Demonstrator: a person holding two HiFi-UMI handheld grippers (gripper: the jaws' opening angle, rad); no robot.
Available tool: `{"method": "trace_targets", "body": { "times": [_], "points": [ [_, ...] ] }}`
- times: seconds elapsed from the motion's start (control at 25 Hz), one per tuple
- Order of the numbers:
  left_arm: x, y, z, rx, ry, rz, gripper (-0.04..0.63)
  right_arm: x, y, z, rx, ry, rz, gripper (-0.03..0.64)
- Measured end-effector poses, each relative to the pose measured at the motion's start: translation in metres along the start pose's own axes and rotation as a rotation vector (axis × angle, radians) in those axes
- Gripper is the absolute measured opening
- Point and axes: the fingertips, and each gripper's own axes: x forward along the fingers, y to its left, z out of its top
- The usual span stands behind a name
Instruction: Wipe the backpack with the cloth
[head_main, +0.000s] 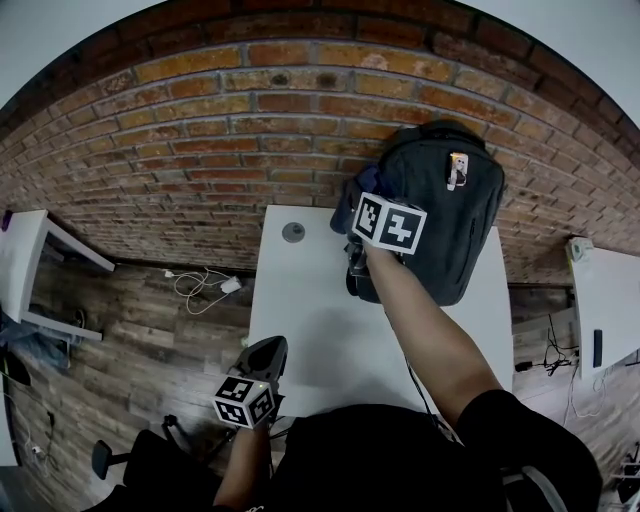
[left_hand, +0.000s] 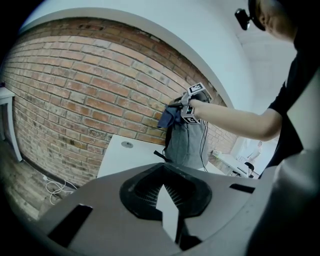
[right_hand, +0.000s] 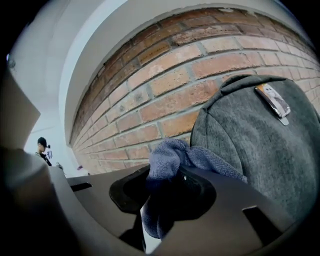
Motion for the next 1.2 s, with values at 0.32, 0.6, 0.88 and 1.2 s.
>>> {"method": "trace_targets", "body": {
  "times": [0.32,0.6,0.88,1.2],
  "points": [
    [-0.011,0.001,-0.005,0.006,0.007,0.020,-0.003,-0.005,0.004,-0.043,0.003,0.029,-0.012,0.101],
    [-0.014,0.000,-0.005,0.017,0.007,0.024,-0.005,-0.009,0.004,-0.085,0.005,0.100,-0.015,0.101],
    [-0.013,0.003,-0.003,0.018,0.007,0.028,-0.003,-0.021,-0.005,-0.141,-0.030,0.190,-0.030,0.101],
    [-0.002,-0.001,-0.004,0.026,0.018,0.003,-0.004,-0.051,-0.016,-0.202,-0.084,0.286,-0.015,0.101]
  ]
}}
